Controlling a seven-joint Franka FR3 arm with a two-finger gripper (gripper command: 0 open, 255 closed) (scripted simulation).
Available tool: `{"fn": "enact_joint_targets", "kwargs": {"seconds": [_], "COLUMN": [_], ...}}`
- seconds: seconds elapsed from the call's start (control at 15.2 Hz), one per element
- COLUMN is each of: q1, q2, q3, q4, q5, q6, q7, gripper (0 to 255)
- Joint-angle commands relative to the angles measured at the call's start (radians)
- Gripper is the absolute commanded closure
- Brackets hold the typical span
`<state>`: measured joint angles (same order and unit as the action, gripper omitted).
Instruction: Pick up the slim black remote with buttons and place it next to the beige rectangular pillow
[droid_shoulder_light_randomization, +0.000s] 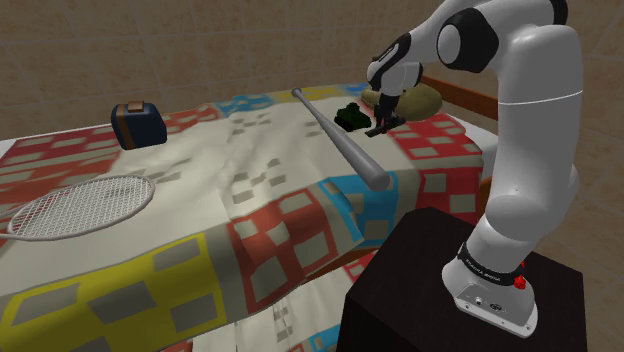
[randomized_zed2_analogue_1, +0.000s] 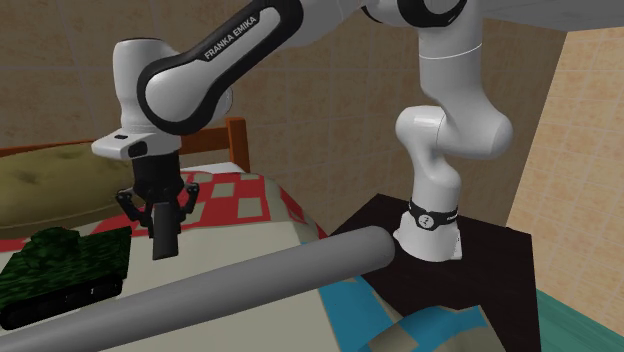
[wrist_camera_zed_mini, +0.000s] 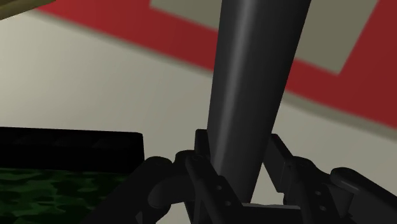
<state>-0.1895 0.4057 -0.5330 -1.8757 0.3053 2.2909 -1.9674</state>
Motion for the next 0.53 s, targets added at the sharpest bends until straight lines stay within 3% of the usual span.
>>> {"fn": "enact_joint_targets", "kwargs": {"seconds": [0.0, 0.07, 0.46], "q1": [0.001, 0.000, 0.007], "q2": [0.001, 0.002, -0.021], "q3": [0.001, 0.002, -0.007], "q4": [-0.001, 0.000, 0.004], "q5": [0.000, 0.001, -0.015], "q6": [-0.001, -0.001, -0.025], "q7": [0.000, -0.001, 0.010], "gripper": [255, 0, 0]}}
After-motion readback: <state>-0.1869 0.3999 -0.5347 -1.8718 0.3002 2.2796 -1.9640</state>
